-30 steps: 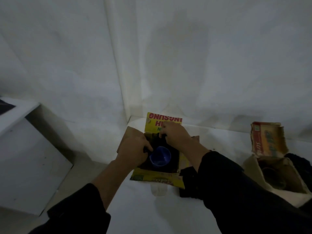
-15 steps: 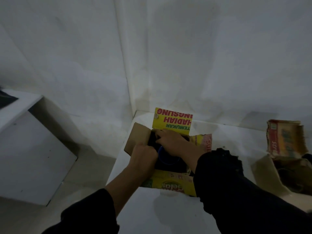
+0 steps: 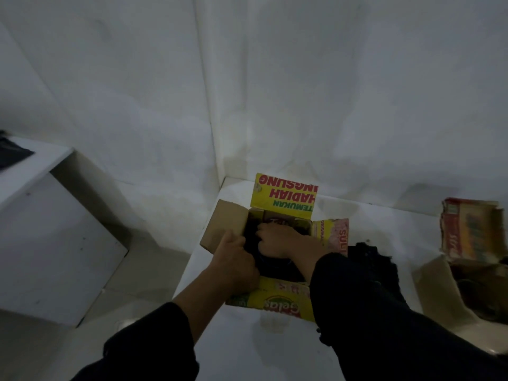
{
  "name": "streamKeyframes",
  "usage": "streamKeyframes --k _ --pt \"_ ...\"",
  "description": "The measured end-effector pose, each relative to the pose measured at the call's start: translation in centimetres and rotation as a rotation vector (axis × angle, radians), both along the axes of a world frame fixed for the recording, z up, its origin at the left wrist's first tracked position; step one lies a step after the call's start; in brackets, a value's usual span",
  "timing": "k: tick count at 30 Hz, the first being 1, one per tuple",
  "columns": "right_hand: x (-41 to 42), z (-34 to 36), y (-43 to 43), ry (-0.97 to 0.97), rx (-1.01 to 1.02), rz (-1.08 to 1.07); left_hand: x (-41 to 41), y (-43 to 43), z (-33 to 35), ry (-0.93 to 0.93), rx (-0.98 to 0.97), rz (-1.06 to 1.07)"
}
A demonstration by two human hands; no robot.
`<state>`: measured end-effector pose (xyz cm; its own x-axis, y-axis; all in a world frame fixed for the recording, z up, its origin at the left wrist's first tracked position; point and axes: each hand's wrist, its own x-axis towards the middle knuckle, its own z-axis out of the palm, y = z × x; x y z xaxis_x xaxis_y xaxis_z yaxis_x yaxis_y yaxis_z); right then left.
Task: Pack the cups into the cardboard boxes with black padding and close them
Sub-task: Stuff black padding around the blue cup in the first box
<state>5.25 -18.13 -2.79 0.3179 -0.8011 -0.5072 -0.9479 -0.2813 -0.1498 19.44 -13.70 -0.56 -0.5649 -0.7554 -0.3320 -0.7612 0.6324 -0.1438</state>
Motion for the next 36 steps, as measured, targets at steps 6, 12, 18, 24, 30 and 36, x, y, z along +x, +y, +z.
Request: streamKeyframes --k 6,12,18,24,30,36 --pt "0.2 0.6 0.6 -0.016 0.018 -0.045 -0.1 0.0 -0.3 0.042 0.01 0.003" --pt "-0.9 3.0 1.8 -0.104 -0.096 -0.142 0.6 0.2 0.6 0.178 -0.11 -0.097" --pt "-2.6 5.6 4.1 -0.185 -0.217 -0.211 0.9 0.3 2.0 0.259 -0.21 -0.182" --pt "-4.9 8.0 7.5 -0.184 -0.351 -0.233 -0.4 1.5 4.3 0.273 -0.218 -0.084" --pt "-8.7 10.3 12.0 -0.191 -0.495 -0.261 -4.9 4.3 7.0 0.367 -0.285 -0.121" --pt "-12.8 10.9 16.2 -0.239 -0.558 -0.34 -9.7 7.6 8.0 0.444 -0.42 -0.203"
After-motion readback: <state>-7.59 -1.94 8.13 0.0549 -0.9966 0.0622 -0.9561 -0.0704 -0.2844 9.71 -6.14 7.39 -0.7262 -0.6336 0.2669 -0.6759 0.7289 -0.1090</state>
